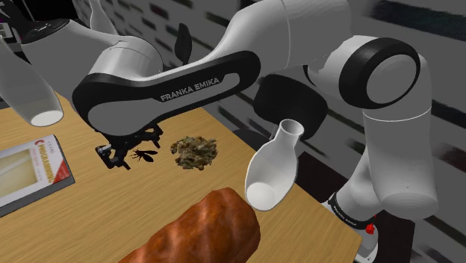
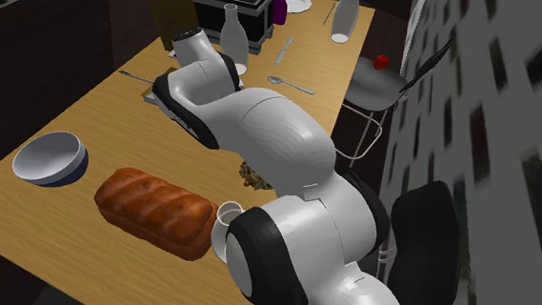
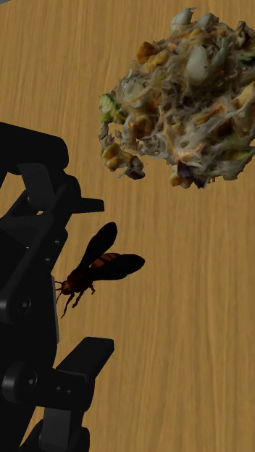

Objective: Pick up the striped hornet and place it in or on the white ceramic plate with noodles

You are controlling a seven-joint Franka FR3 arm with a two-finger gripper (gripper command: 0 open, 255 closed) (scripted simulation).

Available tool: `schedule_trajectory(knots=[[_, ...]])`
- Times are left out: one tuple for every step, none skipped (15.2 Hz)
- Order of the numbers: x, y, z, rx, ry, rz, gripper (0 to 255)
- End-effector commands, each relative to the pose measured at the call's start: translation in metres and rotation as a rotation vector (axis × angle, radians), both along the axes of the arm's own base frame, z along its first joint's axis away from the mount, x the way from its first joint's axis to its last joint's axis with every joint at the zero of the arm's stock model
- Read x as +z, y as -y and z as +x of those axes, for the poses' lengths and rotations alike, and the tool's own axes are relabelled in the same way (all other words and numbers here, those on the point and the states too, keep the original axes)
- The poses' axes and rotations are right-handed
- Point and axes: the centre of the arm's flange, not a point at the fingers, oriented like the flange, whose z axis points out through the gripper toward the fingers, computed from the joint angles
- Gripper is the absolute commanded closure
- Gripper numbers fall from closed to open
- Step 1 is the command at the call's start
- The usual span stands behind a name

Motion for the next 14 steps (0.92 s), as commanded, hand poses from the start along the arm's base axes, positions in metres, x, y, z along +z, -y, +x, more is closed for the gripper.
schedule_trajectory(knots=[[0.000, 0.000, 0.000, 0.000, 0.000, 0.000, 0], [0.000, 0.000, 0.000, 0.000, 0.000, 0.000, 255], [0.000, 0.000, 0.000, 0.000, 0.000, 0.000, 255], [0.000, 0.000, 0.000, 0.000, 0.000, 0.000, 255], [0.000, 0.000, 0.000, 0.000, 0.000, 0.000, 255], [0.000, 0.000, 0.000, 0.000, 0.000, 0.000, 255], [0.000, 0.000, 0.000, 0.000, 0.000, 0.000, 255], [0.000, 0.000, 0.000, 0.000, 0.000, 0.000, 255], [0.000, 0.000, 0.000, 0.000, 0.000, 0.000, 255], [0.000, 0.000, 0.000, 0.000, 0.000, 0.000, 255], [0.000, 0.000, 0.000, 0.000, 0.000, 0.000, 255], [0.005, 0.000, 0.000, 0.000, 0.000, 0.000, 255], [0.011, 0.000, 0.000, 0.000, 0.000, 0.000, 255], [0.016, 0.000, 0.000, 0.000, 0.000, 0.000, 255]])
